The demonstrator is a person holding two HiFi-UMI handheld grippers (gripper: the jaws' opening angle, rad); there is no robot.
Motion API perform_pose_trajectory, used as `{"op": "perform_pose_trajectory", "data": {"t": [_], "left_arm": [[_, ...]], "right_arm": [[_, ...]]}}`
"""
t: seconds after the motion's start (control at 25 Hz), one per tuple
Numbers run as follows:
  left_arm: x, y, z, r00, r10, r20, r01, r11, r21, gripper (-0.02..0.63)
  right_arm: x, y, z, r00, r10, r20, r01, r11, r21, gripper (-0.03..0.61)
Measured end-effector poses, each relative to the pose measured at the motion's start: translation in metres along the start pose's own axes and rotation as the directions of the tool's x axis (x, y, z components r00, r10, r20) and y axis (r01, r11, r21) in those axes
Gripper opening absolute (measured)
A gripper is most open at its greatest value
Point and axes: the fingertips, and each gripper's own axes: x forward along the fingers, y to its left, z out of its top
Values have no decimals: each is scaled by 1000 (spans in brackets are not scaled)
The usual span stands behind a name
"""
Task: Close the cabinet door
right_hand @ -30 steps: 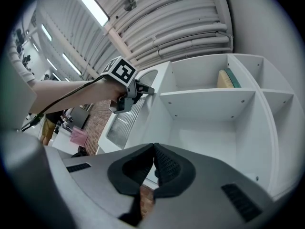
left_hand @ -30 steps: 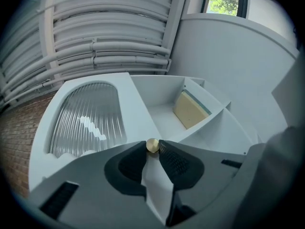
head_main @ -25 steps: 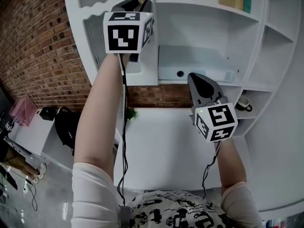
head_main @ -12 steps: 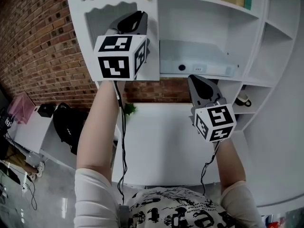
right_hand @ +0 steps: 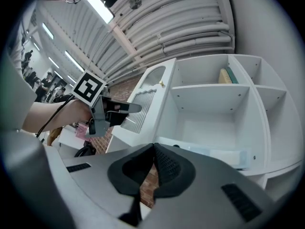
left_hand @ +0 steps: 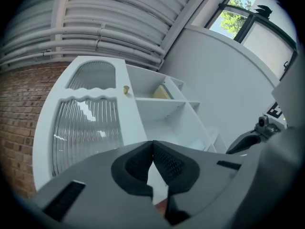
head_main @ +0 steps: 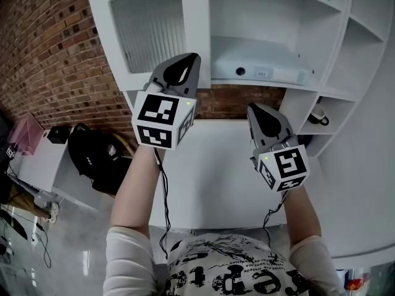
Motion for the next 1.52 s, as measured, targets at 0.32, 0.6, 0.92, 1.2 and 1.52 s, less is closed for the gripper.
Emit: {"op": "perform_pose_trajectory", "data": {"t": [0.32, 0.6, 0.92, 1.2, 1.52], "left_arm": [[-50, -51, -64, 994, -83, -75, 75, 992, -105, 14], [-106, -92, -108, 973, -173, -150, 137, 964, -226, 14], [-142, -124, -138, 950, -256, -176, 173, 906, -387, 14], [-149, -139, -140, 943, -275, -189, 182, 898, -400, 14], [-149, -133, -134, 949, -267, -168, 189, 908, -374, 14]], "right_arm": [[-30, 19, -21, 1000, -8, 0, 8, 1000, 17, 15], [-60, 30, -44, 997, -5, -74, 9, 998, 58, 14], [-86, 49, -64, 991, 14, -134, 1, 994, 112, 14], [-100, 57, -69, 989, 36, -145, -18, 992, 127, 14], [-98, 57, -73, 990, 13, -143, 5, 992, 130, 12]]}}
